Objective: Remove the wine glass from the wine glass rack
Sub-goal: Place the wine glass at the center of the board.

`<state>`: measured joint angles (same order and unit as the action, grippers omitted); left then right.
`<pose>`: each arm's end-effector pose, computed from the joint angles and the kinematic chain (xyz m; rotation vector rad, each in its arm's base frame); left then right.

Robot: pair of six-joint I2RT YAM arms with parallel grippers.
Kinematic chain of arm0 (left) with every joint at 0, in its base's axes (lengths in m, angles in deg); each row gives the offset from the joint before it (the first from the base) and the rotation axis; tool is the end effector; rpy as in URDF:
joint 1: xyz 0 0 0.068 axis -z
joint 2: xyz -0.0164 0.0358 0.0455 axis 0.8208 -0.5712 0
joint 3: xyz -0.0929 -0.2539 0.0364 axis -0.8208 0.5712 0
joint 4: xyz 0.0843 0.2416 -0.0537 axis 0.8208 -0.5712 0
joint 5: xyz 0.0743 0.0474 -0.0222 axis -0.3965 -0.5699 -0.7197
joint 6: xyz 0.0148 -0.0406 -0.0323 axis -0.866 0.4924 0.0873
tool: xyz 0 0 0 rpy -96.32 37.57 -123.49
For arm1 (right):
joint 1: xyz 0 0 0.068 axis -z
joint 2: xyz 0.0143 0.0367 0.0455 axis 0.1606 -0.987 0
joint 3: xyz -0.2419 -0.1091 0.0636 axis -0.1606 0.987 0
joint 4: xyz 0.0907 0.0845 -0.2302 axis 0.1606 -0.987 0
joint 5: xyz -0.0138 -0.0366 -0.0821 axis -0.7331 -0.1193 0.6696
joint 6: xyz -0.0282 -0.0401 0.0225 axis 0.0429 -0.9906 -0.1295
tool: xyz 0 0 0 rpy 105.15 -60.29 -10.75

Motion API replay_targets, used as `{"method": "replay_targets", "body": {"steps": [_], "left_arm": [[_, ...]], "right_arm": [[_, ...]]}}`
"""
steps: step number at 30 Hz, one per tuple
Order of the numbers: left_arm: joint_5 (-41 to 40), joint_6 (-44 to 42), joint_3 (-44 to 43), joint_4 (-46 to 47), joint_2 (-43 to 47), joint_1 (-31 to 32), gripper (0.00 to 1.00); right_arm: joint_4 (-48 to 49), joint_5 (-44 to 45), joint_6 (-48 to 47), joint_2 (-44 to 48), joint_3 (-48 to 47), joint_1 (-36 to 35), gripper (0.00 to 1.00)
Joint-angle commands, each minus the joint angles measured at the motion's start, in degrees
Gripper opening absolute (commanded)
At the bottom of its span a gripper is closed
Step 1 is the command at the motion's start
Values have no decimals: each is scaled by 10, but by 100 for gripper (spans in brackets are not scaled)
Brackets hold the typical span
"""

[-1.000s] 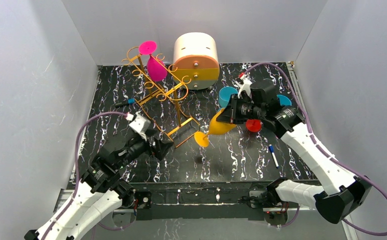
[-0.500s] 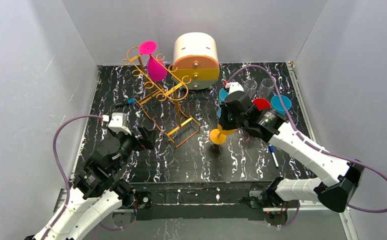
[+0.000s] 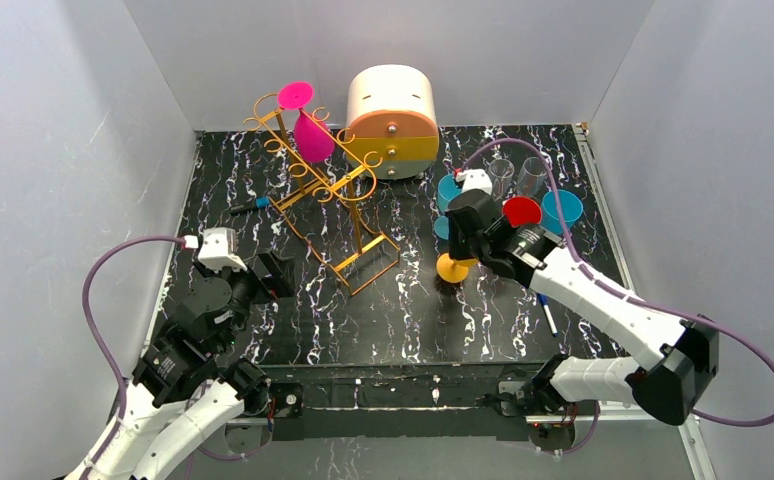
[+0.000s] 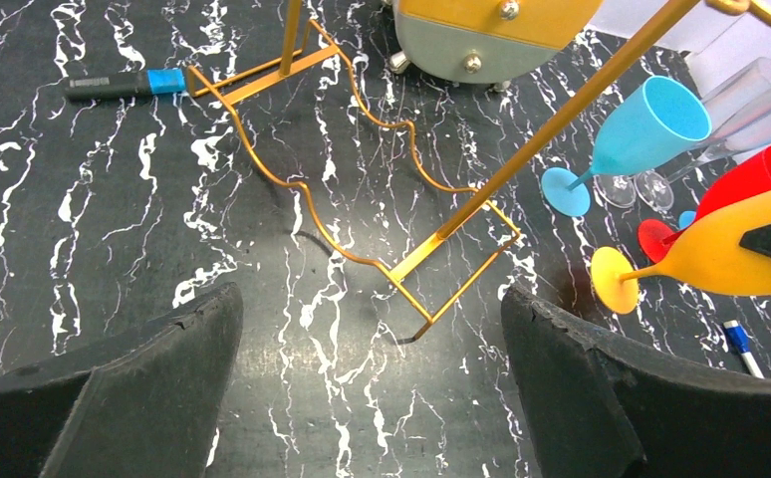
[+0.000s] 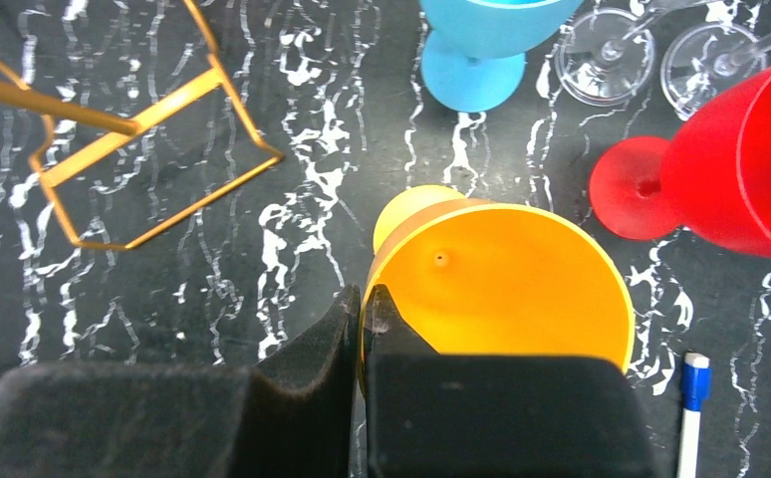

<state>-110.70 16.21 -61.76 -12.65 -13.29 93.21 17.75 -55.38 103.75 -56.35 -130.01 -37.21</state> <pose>0.0748 -0.0373 0.3430 -0.1643 1.7047 -0.4007 0.1909 0.1794 0.3269 -0.1474 2.2087 0.2244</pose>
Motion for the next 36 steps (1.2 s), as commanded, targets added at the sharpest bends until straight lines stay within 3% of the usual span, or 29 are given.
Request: {"method": "replay_targets", "body": {"steps": [1, 15, 36], "left_arm": [[-12, 3, -8, -10, -15, 0, 98], [-8, -24, -9, -8, -28, 0, 98], [-18, 16, -23, 28, -14, 0, 98]], "right_arm": [[1, 27, -17, -33, -24, 26, 1], [27, -13, -38, -90, -42, 97, 1], [16, -6, -55, -110, -51, 102, 11]]}}
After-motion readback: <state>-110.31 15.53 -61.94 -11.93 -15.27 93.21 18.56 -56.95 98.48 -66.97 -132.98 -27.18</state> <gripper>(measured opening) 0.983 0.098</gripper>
